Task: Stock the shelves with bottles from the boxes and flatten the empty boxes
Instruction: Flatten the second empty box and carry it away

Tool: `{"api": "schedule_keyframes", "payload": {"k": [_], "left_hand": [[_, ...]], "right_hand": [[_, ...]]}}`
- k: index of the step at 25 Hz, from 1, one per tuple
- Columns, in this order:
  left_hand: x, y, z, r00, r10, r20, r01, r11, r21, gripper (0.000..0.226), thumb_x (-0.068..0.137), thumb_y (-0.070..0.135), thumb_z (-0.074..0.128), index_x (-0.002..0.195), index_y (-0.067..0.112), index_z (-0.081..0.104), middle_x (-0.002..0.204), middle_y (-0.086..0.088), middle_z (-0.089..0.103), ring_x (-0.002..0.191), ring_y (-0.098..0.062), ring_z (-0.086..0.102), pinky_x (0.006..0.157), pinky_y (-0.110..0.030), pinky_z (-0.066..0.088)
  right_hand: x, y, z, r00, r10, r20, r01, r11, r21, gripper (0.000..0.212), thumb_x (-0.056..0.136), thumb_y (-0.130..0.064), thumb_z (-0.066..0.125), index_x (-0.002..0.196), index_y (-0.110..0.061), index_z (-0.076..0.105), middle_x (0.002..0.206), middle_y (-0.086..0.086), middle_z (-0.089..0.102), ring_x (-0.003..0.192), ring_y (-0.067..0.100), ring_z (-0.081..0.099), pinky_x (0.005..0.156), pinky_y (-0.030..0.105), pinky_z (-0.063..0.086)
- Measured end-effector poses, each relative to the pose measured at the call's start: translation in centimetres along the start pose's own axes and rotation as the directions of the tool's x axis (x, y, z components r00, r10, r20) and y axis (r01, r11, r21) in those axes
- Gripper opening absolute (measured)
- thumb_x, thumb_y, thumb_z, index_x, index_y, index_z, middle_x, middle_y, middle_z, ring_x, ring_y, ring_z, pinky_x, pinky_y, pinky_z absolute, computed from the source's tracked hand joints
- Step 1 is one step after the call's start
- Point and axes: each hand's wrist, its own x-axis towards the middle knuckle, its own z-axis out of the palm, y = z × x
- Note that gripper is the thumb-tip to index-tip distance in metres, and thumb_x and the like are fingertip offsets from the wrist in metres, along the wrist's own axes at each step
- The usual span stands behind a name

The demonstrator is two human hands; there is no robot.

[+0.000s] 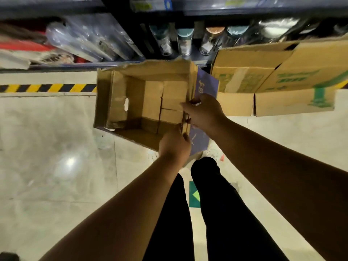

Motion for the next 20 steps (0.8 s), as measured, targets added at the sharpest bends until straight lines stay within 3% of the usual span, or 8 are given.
{"api": "schedule_keyframes", "payload": {"k": [2,4,6,9,11,12,15,20], "left_hand": [[-1.0,-0.1,-1.8,0.996,-0.006,-0.086,-0.002,0.996,-0.092,0.021,0.102,0.023,0.047,0.081,0.02,0.051,0.071,0.004,0.05,0.077,-0.022,0.059,0.065,-0.028,0.045],[-1.6,-0.9,-4.3,0.993,-0.088,-0.078,0.057,0.942,-0.33,0.027,0.1,0.021,0.049,0.076,0.029,0.042,0.072,0.009,0.049,0.071,-0.013,0.051,0.064,-0.023,0.041],[-2.3,-2.0,-7.0,0.996,-0.088,0.009,0.074,0.766,-0.638,0.013,0.1,0.022,0.046,0.092,0.03,0.049,0.085,0.004,0.058,0.082,-0.013,0.056,0.083,-0.024,0.047],[-3.6,-5.8,-11.0,0.984,-0.048,0.171,0.163,0.624,-0.764,0.016,0.1,0.016,0.051,0.112,0.02,0.059,0.105,-0.008,0.067,0.099,-0.026,0.064,0.103,-0.054,0.048],[-4.0,-8.7,-12.4,0.974,0.2,0.11,-0.035,0.607,-0.794,0.028,0.104,0.013,0.043,0.126,0.001,0.055,0.117,-0.023,0.064,0.111,-0.037,0.062,0.11,-0.057,0.038],[-3.9,-10.1,-12.8,0.98,0.176,0.093,-0.024,0.568,-0.823,0.03,0.104,0.012,0.043,0.129,-0.002,0.053,0.119,-0.022,0.064,0.115,-0.037,0.062,0.109,-0.056,0.04],[-2.5,-15.1,-12.9,0.962,-0.253,-0.101,0.131,0.756,-0.642,0.026,0.098,0.012,0.058,0.124,0.005,0.058,0.1,-0.003,0.066,0.11,-0.032,0.066,0.084,-0.037,0.055],[0.9,-23.0,-13.2,0.891,-0.289,-0.351,0.129,0.901,-0.415,0.054,0.091,0.026,0.063,0.139,0.008,0.045,0.122,-0.013,0.06,0.116,-0.039,0.059,0.098,-0.05,0.05]], "right_hand": [[-1.3,-0.8,-0.9,0.999,0.036,-0.001,-0.035,0.985,0.168,0.024,0.093,-0.034,0.062,0.078,-0.015,0.062,0.071,0.006,0.066,0.064,0.025,0.063,0.066,0.037,0.051],[-2.4,-0.4,-1.9,0.999,0.01,-0.05,-0.006,0.997,0.075,0.032,0.092,-0.039,0.058,0.082,-0.01,0.069,0.069,0.005,0.064,0.067,0.024,0.061,0.066,0.031,0.043],[-2.9,1.3,-2.7,0.985,-0.02,-0.17,0.006,0.997,-0.08,0.032,0.091,-0.039,0.061,0.104,-0.01,0.069,0.093,0.006,0.068,0.084,0.023,0.063,0.068,0.025,0.04],[-3.0,4.2,-2.4,0.957,0.089,-0.276,-0.115,0.99,-0.081,0.061,0.088,-0.046,0.067,0.137,-0.016,0.047,0.137,0.012,0.047,0.123,0.032,0.051,0.093,0.036,0.045],[-2.7,5.0,-0.8,0.946,0.169,-0.276,-0.235,0.945,-0.226,0.078,0.085,-0.056,0.064,0.146,-0.018,0.035,0.147,0.013,0.038,0.133,0.036,0.038,0.106,0.045,0.033],[-2.5,5.2,0.3,0.946,0.17,-0.277,-0.259,0.909,-0.328,0.084,0.082,-0.063,0.061,0.147,-0.018,0.034,0.149,0.012,0.038,0.135,0.036,0.035,0.107,0.044,0.029],[-3.1,3.9,3.8,0.95,0.037,-0.31,-0.188,0.86,-0.474,0.078,0.083,-0.067,0.057,0.144,-0.021,0.043,0.145,0.009,0.045,0.132,0.035,0.034,0.102,0.046,0.031],[-4.2,2.3,11.6,0.942,-0.252,-0.221,0.012,0.685,-0.728,0.055,0.094,-0.063,0.042,0.116,-0.016,0.061,0.124,0.007,0.06,0.121,0.033,0.039,0.093,0.043,0.034]]}}
